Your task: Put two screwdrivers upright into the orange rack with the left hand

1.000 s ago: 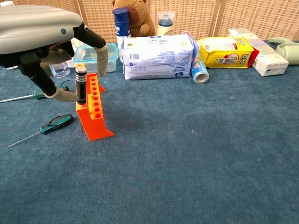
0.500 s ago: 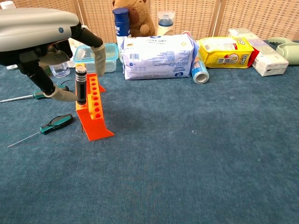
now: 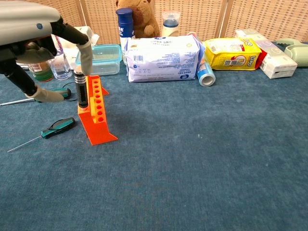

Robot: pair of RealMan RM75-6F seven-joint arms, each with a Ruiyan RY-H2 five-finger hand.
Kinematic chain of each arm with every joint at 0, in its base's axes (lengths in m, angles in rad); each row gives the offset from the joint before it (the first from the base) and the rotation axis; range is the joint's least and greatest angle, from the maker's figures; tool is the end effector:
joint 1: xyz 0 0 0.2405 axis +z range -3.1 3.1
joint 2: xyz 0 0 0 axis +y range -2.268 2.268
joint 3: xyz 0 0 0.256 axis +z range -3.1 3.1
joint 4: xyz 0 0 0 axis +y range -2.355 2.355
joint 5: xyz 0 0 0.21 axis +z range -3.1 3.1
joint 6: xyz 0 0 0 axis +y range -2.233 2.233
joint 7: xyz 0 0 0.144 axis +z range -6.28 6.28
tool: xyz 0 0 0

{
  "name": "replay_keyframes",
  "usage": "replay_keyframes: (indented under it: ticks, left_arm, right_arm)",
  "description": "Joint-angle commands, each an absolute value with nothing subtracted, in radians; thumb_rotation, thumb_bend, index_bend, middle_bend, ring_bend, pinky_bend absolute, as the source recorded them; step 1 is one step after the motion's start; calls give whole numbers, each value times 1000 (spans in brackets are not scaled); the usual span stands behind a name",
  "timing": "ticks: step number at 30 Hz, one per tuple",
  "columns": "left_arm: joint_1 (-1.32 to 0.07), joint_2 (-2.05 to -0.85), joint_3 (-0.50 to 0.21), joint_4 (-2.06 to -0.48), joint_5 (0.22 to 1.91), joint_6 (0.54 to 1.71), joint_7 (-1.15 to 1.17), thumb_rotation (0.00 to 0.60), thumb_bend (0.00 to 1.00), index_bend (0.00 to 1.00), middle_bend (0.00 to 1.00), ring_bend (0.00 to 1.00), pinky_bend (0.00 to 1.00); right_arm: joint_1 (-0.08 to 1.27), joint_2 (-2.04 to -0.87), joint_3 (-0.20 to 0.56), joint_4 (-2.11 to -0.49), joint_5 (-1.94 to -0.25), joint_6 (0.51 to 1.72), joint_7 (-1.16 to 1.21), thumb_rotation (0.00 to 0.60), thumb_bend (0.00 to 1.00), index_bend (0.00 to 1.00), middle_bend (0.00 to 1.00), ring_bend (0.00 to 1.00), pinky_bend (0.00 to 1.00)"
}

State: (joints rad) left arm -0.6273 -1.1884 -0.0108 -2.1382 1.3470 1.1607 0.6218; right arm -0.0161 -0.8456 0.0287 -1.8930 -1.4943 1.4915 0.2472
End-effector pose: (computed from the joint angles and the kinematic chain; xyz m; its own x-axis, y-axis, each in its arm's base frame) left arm -0.0983 0.2335 0.0691 0.5408 0.1459 0.8284 0.7241 -0.5819 -0.3703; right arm -0.2881 -0.1446 0.2141 0.1495 -0.0362 0.9881 -0.9839 0.0938 0.1523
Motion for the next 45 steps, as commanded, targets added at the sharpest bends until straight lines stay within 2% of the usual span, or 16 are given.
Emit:
replay_keyframes:
  ticks: [1, 13, 18, 21, 23, 25, 26, 28, 30, 32, 34, 39, 45]
  left_arm:
    - [-619, -1177, -10, -2140, 1360, 1165, 610, 575, 205, 451, 389, 913, 928]
    - [-596, -1149, -3, -2158, 1388, 1162, 589, 571, 207, 451, 390, 913, 928]
    - [-579, -1137, -27, -2157, 1450, 1206, 528, 567, 207, 451, 390, 910, 928]
    - [-559, -1121, -36, -2145, 1488, 1243, 478, 570, 207, 449, 383, 831, 915]
    - [-544, -1104, -42, -2139, 1497, 1267, 447, 569, 207, 409, 338, 727, 889]
    - [-529, -1086, -48, -2129, 1496, 1287, 433, 572, 201, 322, 274, 647, 873]
    - [-524, -1080, -49, -2124, 1494, 1293, 431, 571, 194, 271, 251, 632, 871]
    - [-508, -1061, -53, -2106, 1469, 1308, 431, 568, 181, 220, 255, 674, 873]
    - [-500, -1051, -61, -2089, 1447, 1315, 425, 569, 174, 210, 416, 781, 895]
    - [-492, -1055, -77, -2041, 1419, 1326, 411, 563, 173, 210, 611, 847, 925]
    - [-489, -1063, -85, -2009, 1401, 1329, 403, 568, 174, 210, 760, 899, 955]
    - [-486, -1109, -120, -1880, 1257, 1293, 366, 600, 202, 210, 921, 965, 996]
    - [-514, -1182, -173, -1743, 1099, 1228, 346, 600, 254, 278, 984, 990, 1000]
  right_arm:
    - [-16, -847, 29, -1894, -1494, 1491, 245, 537, 0, 26, 0, 47, 0]
    - [-17, -846, 29, -1895, -1494, 1493, 244, 539, 0, 26, 0, 47, 0]
    - [-17, -846, 29, -1894, -1493, 1492, 245, 540, 0, 26, 0, 47, 0]
    - [-17, -846, 30, -1894, -1493, 1492, 246, 538, 0, 26, 0, 47, 0]
    - [-17, -845, 29, -1895, -1494, 1492, 246, 540, 0, 26, 0, 47, 0]
    - [-17, -845, 29, -1895, -1495, 1492, 245, 539, 0, 26, 0, 47, 0]
    - [-17, -846, 29, -1895, -1495, 1492, 245, 538, 0, 26, 0, 47, 0]
    - [-17, -846, 28, -1896, -1497, 1492, 243, 538, 0, 26, 0, 47, 0]
    - [-16, -847, 27, -1897, -1498, 1491, 240, 540, 0, 25, 0, 48, 0]
    - [-16, -850, 26, -1898, -1499, 1490, 235, 537, 0, 26, 0, 48, 0]
    - [-16, -851, 26, -1899, -1500, 1490, 232, 537, 0, 26, 0, 48, 0]
    - [-14, -856, 25, -1901, -1496, 1484, 219, 539, 0, 26, 0, 48, 0]
    - [-9, -859, 28, -1902, -1487, 1476, 211, 539, 0, 26, 0, 49, 0]
